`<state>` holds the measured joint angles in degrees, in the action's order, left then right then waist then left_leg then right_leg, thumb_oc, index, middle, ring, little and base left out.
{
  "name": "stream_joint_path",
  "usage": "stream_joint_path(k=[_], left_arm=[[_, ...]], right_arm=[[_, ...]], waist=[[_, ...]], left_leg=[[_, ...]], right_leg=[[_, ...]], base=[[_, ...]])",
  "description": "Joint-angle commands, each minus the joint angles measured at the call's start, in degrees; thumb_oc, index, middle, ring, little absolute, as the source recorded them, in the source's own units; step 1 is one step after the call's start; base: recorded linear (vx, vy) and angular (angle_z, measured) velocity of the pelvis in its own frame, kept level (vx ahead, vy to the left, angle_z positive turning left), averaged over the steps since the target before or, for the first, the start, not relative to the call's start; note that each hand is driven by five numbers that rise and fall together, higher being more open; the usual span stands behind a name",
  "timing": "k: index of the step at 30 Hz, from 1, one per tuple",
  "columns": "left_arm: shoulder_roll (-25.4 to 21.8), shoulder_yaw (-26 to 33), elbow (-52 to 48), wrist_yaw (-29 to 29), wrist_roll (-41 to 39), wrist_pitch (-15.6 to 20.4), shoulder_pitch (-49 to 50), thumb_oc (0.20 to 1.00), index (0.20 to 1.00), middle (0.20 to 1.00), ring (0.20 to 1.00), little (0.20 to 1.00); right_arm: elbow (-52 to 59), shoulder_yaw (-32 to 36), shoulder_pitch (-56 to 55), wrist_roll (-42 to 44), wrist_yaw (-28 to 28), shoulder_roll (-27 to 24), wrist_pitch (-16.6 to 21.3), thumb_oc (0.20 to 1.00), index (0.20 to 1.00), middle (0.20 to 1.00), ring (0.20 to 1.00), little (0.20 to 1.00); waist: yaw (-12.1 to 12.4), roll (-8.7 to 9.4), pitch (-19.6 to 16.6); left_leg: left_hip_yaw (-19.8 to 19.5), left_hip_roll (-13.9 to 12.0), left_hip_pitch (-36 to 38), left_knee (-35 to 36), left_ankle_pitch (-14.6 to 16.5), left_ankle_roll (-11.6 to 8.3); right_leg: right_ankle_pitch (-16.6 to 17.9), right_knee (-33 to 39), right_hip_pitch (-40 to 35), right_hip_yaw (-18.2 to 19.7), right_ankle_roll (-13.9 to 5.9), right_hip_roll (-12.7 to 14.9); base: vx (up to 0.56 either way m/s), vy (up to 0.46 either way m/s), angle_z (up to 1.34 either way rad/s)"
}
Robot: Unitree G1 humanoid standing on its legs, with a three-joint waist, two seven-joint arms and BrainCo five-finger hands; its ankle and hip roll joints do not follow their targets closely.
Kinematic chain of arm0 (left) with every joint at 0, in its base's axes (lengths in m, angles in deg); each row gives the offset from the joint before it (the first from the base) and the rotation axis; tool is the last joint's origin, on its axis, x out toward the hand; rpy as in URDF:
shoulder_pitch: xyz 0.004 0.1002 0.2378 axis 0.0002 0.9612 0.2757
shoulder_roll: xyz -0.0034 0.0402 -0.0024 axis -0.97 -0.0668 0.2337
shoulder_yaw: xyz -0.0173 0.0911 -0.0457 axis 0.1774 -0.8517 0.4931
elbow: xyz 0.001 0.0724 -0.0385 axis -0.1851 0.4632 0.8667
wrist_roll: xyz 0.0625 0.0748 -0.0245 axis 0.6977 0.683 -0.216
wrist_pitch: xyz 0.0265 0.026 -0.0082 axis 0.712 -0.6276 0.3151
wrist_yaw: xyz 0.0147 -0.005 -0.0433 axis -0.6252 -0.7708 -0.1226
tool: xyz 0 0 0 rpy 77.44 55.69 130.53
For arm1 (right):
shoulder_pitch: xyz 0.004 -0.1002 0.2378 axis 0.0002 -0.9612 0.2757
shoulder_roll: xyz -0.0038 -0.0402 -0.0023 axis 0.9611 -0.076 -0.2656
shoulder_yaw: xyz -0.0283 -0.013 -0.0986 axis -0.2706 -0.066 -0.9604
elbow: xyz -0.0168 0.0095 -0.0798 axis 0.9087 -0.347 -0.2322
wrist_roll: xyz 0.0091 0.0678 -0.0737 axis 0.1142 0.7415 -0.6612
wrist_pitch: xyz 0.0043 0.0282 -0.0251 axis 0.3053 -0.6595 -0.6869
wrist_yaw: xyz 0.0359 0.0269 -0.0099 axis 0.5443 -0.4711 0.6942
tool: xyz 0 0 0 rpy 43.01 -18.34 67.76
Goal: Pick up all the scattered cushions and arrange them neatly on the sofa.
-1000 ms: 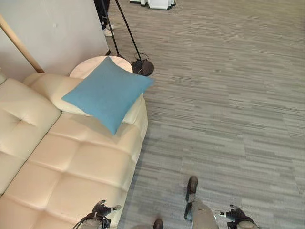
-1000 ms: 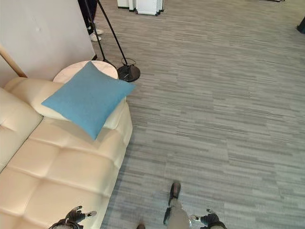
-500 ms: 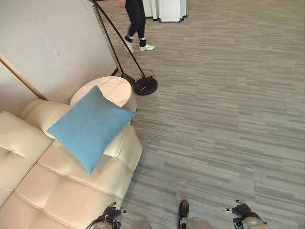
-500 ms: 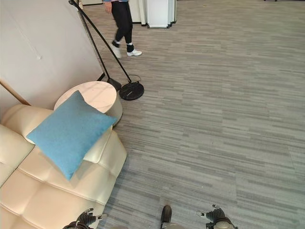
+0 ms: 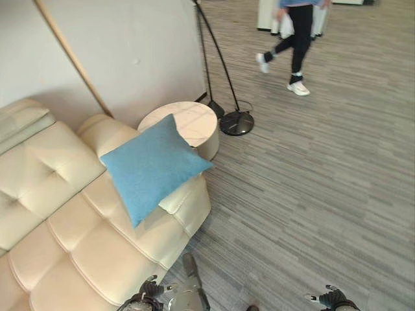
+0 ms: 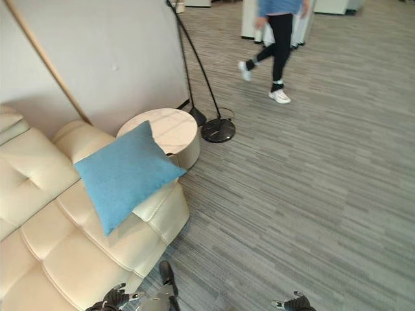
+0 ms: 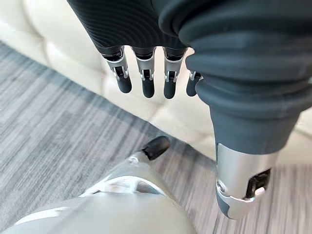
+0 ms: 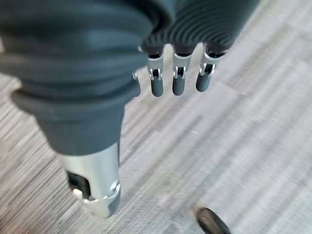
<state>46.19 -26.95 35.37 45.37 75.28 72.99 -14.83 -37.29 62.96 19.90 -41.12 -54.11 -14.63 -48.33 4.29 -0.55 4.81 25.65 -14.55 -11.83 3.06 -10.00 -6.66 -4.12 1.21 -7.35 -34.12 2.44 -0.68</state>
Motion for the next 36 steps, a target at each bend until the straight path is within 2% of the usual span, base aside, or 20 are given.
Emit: stream_joint_path(k=[1,4,6,8,9,11,12,14,15,17,18,19,23,28,29,31,32,33,35,36], left_arm=[[-3.9,0.0,-0.1,-0.4,-0.2,0.2,-0.3,1.0,1.0,1.0,1.0,1.0],[-5.0,0.6,0.9,-0.5,0.1,-0.1,0.0,1.0,1.0,1.0,1.0,1.0],[-5.6,0.7,1.3,-0.7,0.4,-0.3,0.0,1.0,1.0,1.0,1.0,1.0],[-6.3,0.5,1.6,-1.0,0.5,-0.2,-0.2,1.0,1.0,1.0,1.0,1.0],[-6.6,0.3,1.8,-1.3,0.4,-0.3,-0.6,1.0,1.0,1.0,1.0,1.0],[-6.7,-0.2,1.7,-1.3,-0.4,0.0,-1.3,1.0,1.0,1.0,1.0,1.0],[-6.6,-1.0,1.2,-1.4,-0.7,0.4,-2.4,1.0,1.0,1.0,1.0,1.0],[-6.5,-1.4,1.2,-1.4,-0.7,0.5,-2.9,1.0,1.0,1.0,1.0,1.0],[-6.5,-2.3,1.0,-1.3,-0.6,0.7,-3.9,1.0,1.0,1.0,1.0,1.0],[-6.5,-2.6,0.8,-1.2,-0.4,0.9,-4.4,1.0,1.0,1.0,1.0,1.0],[-6.4,-3.0,0.3,-1.2,-0.2,1.2,-5.5,1.0,1.0,1.0,1.0,1.0],[-6.4,-3.0,0.3,-1.2,-0.2,1.2,-5.5,1.0,1.0,1.0,1.0,1.0],[-6.5,-4.0,-0.3,-1.3,0.4,1.9,-6.8,1.0,1.0,1.0,1.0,1.0],[-5.2,-3.3,0.2,-0.6,0.0,2.2,-4.8,1.0,1.0,1.0,1.0,1.0],[-5.2,-3.2,0.2,-0.6,0.0,2.2,-4.8,1.0,1.0,1.0,1.0,1.0],[-4.1,-3.4,-0.2,-0.3,-0.6,2.1,-4.2,1.0,1.0,1.0,1.0,1.0],[-4.1,-3.4,-0.2,-0.3,-0.6,2.0,-4.2,1.0,1.0,1.0,1.0,1.0],[-3.5,-3.7,-0.9,-0.1,-1.6,1.9,-4.4,1.0,1.0,1.0,1.0,1.0],[-3.2,-3.7,-1.4,0.0,-2.1,1.8,-4.4,1.0,1.0,1.0,1.0,1.0],[-2.5,-3.9,-1.6,0.1,-2.7,1.8,-4.5,1.0,1.0,1.0,1.0,1.0]], right_arm=[[1.2,1.7,0.9,-0.8,0.0,-0.1,0.7,1.0,1.0,1.0,1.0,1.0],[1.7,1.2,0.6,-0.8,0.7,1.4,0.7,1.0,1.0,1.0,1.0,1.0],[2.2,0.7,0.9,-0.7,1.0,2.2,0.6,1.0,1.0,1.0,1.0,1.0],[3.1,0.2,1.5,-0.4,1.2,2.7,0.9,1.0,1.0,1.0,1.0,1.0],[3.3,0.2,1.7,-0.3,1.1,3.1,1.0,1.0,1.0,1.0,1.0,1.0],[3.5,-0.1,2.0,0.3,1.3,3.4,1.3,1.0,1.0,1.0,1.0,1.0],[3.7,-0.2,2.1,1.0,1.3,3.2,1.3,1.0,1.0,1.0,1.0,1.0],[3.7,-0.1,2.3,1.2,1.2,3.1,1.4,1.0,1.0,1.0,1.0,1.0],[3.7,0.1,2.6,1.5,1.2,3.0,1.2,1.0,1.0,1.0,1.0,1.0],[3.6,0.3,2.7,1.6,1.1,2.9,1.2,1.0,1.0,1.0,1.0,1.0],[3.7,0.6,2.6,1.6,1.2,2.9,1.1,1.0,1.0,1.0,1.0,1.0],[3.7,0.6,2.6,1.6,1.2,2.9,1.1,1.0,1.0,1.0,1.0,1.0],[4.0,1.0,1.9,1.5,1.6,2.5,1.2,1.0,1.0,1.0,1.0,1.0],[3.4,-0.4,2.0,0.3,2.2,1.8,1.8,1.0,1.0,1.0,1.0,1.0],[3.4,-0.4,2.0,0.3,2.2,1.8,1.8,1.0,1.0,1.0,1.0,1.0],[3.3,-1.2,2.0,0.0,2.3,1.4,2.2,1.0,1.0,1.0,1.0,1.0],[3.3,-1.2,2.0,0.0,2.3,1.4,2.2,1.0,1.0,1.0,1.0,1.0],[3.9,-1.2,2.2,0.2,2.2,0.8,2.2,1.0,1.0,1.0,1.0,1.0],[3.9,-1.2,2.0,0.3,2.2,0.5,2.1,1.0,1.0,1.0,1.0,1.0],[3.7,-0.9,2.1,0.7,2.0,0.0,2.0,1.0,1.0,1.0,1.0,1.0]], waist=[[3.7,0.66,-0.1],[4.8,2.84,-0.1],[4.5,4.13,0.6],[3.8,4.54,1.3],[3.1,4.04,1.7],[1.5,2.71,2.7],[0.3,1.25,3.7],[-0.3,0.99,4.2],[-1.6,1.06,4.9],[-2.3,1.3,5.2],[-3.7,1.58,5.5],[-3.7,1.5,5.6],[-5.9,1.89,5.3],[-6.4,1.35,2.2],[-6.5,1.32,2.2],[-6.3,0.84,2.4],[-6.4,0.81,2.4],[-6.3,1.21,3.4],[-6.4,1.36,3.7],[-6.1,1.55,4.1]], left_leg=[[-1.7,2.0,0.2,-0.7,-2.0,0.19],[-3.8,5.3,0.9,-2.8,2.0,3.16],[-5.8,9.1,2.3,-3.6,5.7,5.91],[-7.8,12.1,3.9,-3.7,8.3,8.09],[-9.3,12.7,5.0,-3.4,9.1,8.68],[-12.2,12.9,7.2,-2.0,9.3,8.77],[-14.7,12.2,7.8,-2.5,9.1,8.45],[-15.7,12.2,8.4,-2.7,9.6,8.2],[-17.7,12.8,10.1,-3.0,10.9,7.71],[-18.8,13.1,10.8,-3.2,11.5,7.31],[-20.9,13.5,11.9,-3.6,12.5,6.57],[-20.9,13.4,12.1,-3.7,12.7,6.55],[-24.5,12.8,14.4,-3.9,14.3,5.22],[-24.2,7.4,16.7,-4.1,13.8,1.82],[-24.3,7.3,16.7,-4.1,13.8,1.8],[-24.9,5.9,15.0,-8.9,11.0,0.85],[-25.0,5.9,14.9,-9.0,11.0,0.84],[-23.9,6.0,12.2,-14.7,8.8,0.97],[-22.8,6.1,11.1,-16.4,8.8,1.26],[-21.8,8.2,8.9,-17.5,10.4,2.03]], right_leg=[[-4.8,-2.9,-6.6,5.4,-9.91,11.0],[-2.7,-12.8,-5.6,5.4,-11.05,15.6],[3.4,-21.6,-2.7,6.7,-12.81,19.5],[9.7,-30.0,0.4,10.5,-14.1,21.1],[9.9,-33.0,2.8,13.4,-13.73,20.5],[4.4,-36.0,9.2,19.4,-11.33,16.8],[1.2,-29.7,11.5,19.5,-9.21,14.8],[0.3,-26.8,12.1,19.6,-8.8,14.5],[1.6,-18.0,14.3,21.1,-9.16,13.5],[3.4,-12.6,15.0,22.5,-9.93,12.9],[6.5,-6.2,16.8,26.8,-11.42,12.9],[6.6,-6.1,16.5,26.7,-11.42,12.8],[9.0,-3.4,17.3,33.0,-12.16,13.3],[7.5,-1.2,13.1,30.3,-10.76,10.5],[7.5,-1.2,13.1,30.2,-10.74,10.4],[5.5,-1.3,11.2,29.1,-8.93,8.6],[5.5,-1.3,11.2,29.1,-8.92,8.6],[4.4,-1.5,9.7,27.9,-7.78,8.6],[4.0,-1.3,9.1,27.3,-7.32,8.6],[3.5,-0.5,8.2,26.9,-6.98,8.6]], base=[[0.23,0.149,0.41],[0.3,0.234,0.57],[0.25,0.254,1.11],[0.24,0.235,1.16],[0.22,0.153,0.79],[0.24,0.027,1.32],[0.2,-0.05,1.57],[0.22,-0.128,0.86],[0.25,-0.156,0.4],[0.28,-0.213,0.29],[0.29,-0.228,0.44],[0.3,-0.253,0.72],[0.23,-0.251,0.59],[0.25,-0.408,0.26],[0.11,-0.271,-0.11],[0.12,-0.315,-0.05],[0.1,-0.343,0.09],[0.05,-0.235,0.15],[0.04,-0.21,0.15],[0.02,-0.111,0.13]])
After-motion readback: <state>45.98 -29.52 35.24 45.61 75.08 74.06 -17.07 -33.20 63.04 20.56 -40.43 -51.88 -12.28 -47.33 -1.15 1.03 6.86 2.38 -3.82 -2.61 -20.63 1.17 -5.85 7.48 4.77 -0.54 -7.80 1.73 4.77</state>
